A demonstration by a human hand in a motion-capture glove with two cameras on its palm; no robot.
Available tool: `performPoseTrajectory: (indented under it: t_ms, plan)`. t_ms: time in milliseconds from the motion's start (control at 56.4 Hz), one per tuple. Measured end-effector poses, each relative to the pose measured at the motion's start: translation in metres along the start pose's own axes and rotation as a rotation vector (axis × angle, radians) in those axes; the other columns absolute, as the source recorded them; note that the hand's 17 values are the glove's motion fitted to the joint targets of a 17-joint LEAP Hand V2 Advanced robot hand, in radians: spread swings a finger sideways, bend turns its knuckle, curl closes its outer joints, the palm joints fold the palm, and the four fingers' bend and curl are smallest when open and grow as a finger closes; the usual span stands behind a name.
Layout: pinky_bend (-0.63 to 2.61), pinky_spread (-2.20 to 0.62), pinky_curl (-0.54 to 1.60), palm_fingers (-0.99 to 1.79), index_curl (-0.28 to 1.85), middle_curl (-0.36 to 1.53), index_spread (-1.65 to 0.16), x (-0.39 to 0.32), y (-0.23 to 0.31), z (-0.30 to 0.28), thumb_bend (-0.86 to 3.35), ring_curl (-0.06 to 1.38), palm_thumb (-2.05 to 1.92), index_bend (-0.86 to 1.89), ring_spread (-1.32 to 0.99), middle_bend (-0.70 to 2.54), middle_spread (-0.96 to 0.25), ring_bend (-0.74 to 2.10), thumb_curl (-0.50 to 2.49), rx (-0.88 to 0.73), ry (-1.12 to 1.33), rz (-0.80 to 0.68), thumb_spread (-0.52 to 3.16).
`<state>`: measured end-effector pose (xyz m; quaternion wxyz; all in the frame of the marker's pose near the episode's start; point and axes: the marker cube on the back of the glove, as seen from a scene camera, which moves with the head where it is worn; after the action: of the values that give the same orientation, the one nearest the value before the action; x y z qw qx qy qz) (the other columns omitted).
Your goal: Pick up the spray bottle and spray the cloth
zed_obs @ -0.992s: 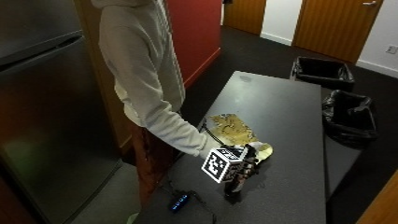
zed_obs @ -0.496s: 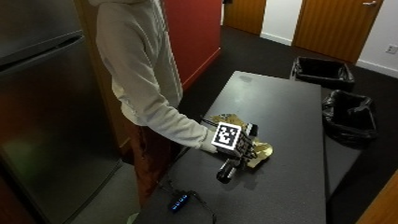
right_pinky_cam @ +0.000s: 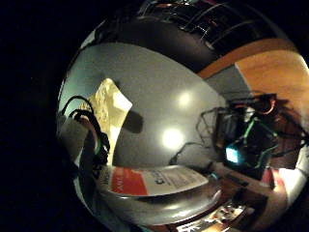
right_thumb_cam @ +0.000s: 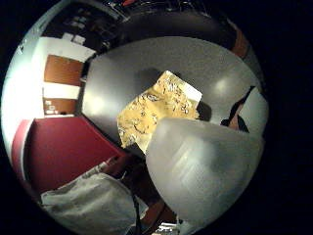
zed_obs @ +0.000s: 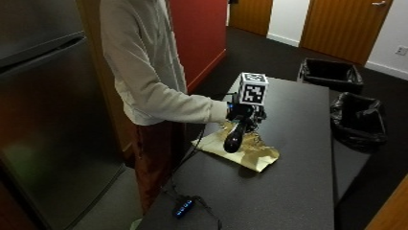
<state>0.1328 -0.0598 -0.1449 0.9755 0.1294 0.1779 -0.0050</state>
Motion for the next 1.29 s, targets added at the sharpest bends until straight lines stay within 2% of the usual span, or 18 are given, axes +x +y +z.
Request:
performPoseTrajectory:
  t_ms: [230, 496, 691, 762, 868, 1063, 1205, 1293]
  plan:
    - [0.38, -0.26, 0.40, 1.40, 0.54, 0.50, -0.19, -0.038, 0.008, -0.027, -0.03, 0.45, 0.96, 0.37, -0.17, 0.57, -0.14, 0.60, 0.76, -0.064, 0.193, -0.072, 0.16]
    - [0.39, -0.26, 0.40, 1.40, 0.54, 0.49, -0.18, -0.070, 0.023, 0.016, -0.04, 0.45, 0.96, 0.38, -0.17, 0.57, -0.14, 0.60, 0.76, -0.163, 0.265, -0.145, 0.14]
    - [0.39, -0.26, 0.41, 1.40, 0.53, 0.49, -0.18, -0.080, 0.021, 0.022, -0.04, 0.45, 0.96, 0.38, -0.17, 0.58, -0.14, 0.61, 0.77, -0.133, 0.244, -0.073, 0.14]
    - [0.39, -0.26, 0.41, 1.40, 0.53, 0.49, -0.18, -0.071, 0.015, 0.009, -0.04, 0.45, 0.96, 0.38, -0.17, 0.58, -0.14, 0.61, 0.77, -0.075, 0.320, 0.105, 0.13]
    - [0.39, -0.26, 0.41, 1.39, 0.53, 0.49, -0.17, -0.090, 0.011, -0.027, -0.04, 0.45, 0.95, 0.38, -0.17, 0.58, -0.14, 0.61, 0.77, 0.010, 0.034, -0.014, 0.13]
    - [0.39, -0.26, 0.41, 1.39, 0.53, 0.49, -0.17, -0.110, -0.009, -0.099, -0.04, 0.45, 0.95, 0.39, -0.17, 0.58, -0.14, 0.61, 0.77, 0.280, -0.367, 0.079, 0.13]
    - [0.39, -0.26, 0.41, 1.39, 0.53, 0.49, -0.17, -0.130, -0.025, -0.127, -0.04, 0.45, 0.95, 0.39, -0.17, 0.58, -0.14, 0.61, 0.77, 0.508, -0.748, 0.128, 0.13]
    - [0.39, -0.26, 0.41, 1.39, 0.53, 0.49, -0.17, -0.144, -0.033, -0.130, -0.04, 0.45, 0.96, 0.39, -0.17, 0.58, -0.14, 0.61, 0.77, 0.592, -0.945, 0.125, 0.13]
